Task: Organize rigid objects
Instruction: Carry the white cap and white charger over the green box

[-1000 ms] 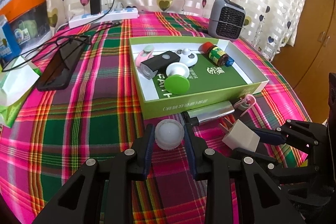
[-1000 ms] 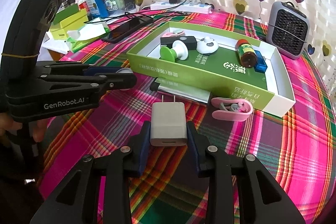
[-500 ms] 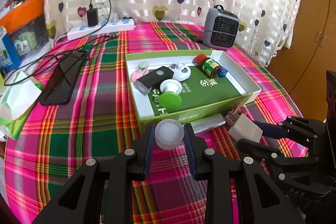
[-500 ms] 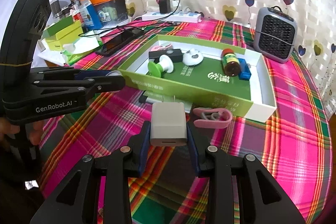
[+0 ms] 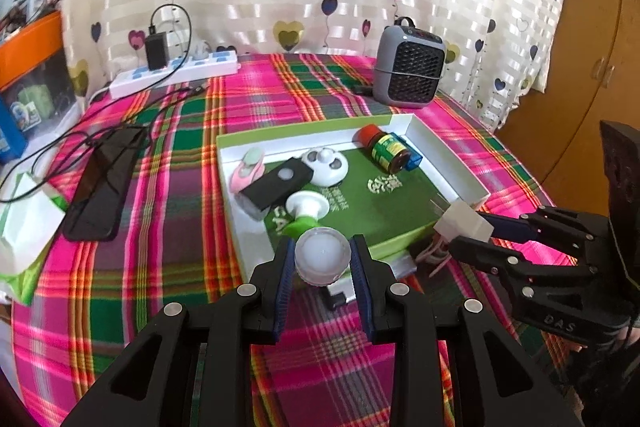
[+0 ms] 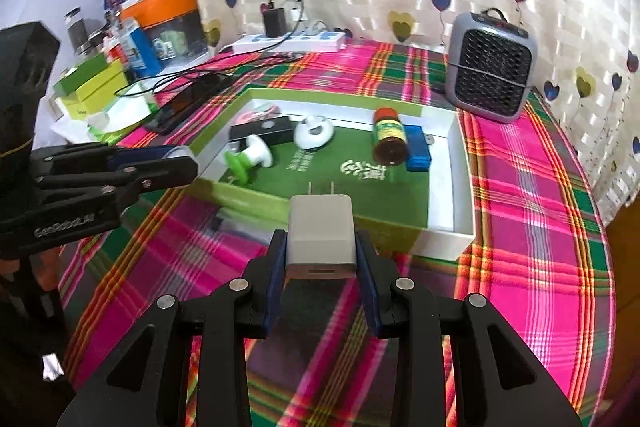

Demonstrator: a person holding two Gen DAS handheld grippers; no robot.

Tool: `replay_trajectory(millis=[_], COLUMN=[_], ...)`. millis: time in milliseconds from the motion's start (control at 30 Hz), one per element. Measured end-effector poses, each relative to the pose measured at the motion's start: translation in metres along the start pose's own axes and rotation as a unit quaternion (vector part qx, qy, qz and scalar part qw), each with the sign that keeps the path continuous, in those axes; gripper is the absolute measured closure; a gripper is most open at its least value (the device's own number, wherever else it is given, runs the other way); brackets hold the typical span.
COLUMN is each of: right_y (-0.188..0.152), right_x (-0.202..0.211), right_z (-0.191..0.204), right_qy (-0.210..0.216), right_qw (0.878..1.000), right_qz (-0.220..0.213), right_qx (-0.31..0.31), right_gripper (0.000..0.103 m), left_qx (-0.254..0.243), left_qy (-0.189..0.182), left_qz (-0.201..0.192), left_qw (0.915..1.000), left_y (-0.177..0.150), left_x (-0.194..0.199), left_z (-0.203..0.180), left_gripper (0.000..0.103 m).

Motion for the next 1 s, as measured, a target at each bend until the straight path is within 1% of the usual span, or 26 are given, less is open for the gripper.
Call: replay_trajectory(millis=[100, 333, 533, 700, 1000], right_y=[0.006, 0.019, 0.029, 0.035, 0.034], right_x=[-0.005, -0.011, -0.017, -0.024, -0.044], right_z=[-0.01, -0.026, -0.031, -0.036, -0.025], right_qy=[-0.008, -0.012, -0.009, -0.016, 0.008], right_qw=[1.0, 1.0, 0.999, 0.999, 0.999], right_qz=[0.002, 0.003, 0.004, 0.009, 0.033], right_qx=[-0.008, -0.028, -0.031, -0.033, -0.018], right_gripper=[0.068, 0.069, 0.068, 0.068, 0.068], left_qx=[-0.002, -0.004, 0.004, 0.012, 0.02], left_qy=[-0.001, -0.002, 0.002, 0.007, 0.023], left_qz=[0.0, 0.005, 0.004, 0.008, 0.012], left_qw=[1.0, 1.0, 1.0, 0.9999, 0.9995], left_y=[0.007, 0.018, 0.027, 0.035, 0.047], left_x=[-0.005, -0.016, -0.024, -0.033, -0.048], left_z=[0.0, 0.003, 0.013, 0.025, 0.044], left_gripper=[0.076, 0.076, 0.076, 0.076, 0.076])
Point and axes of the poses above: each gripper's, at about its wrist camera, not at the fingertips, and x roughly against the way its jaws point, z to its left, y to its top, the point moved 10 cm from there along -x, roughly the way its jaws point, and after that the axes turned 3 degrees about -x, right-handed, at the moved point
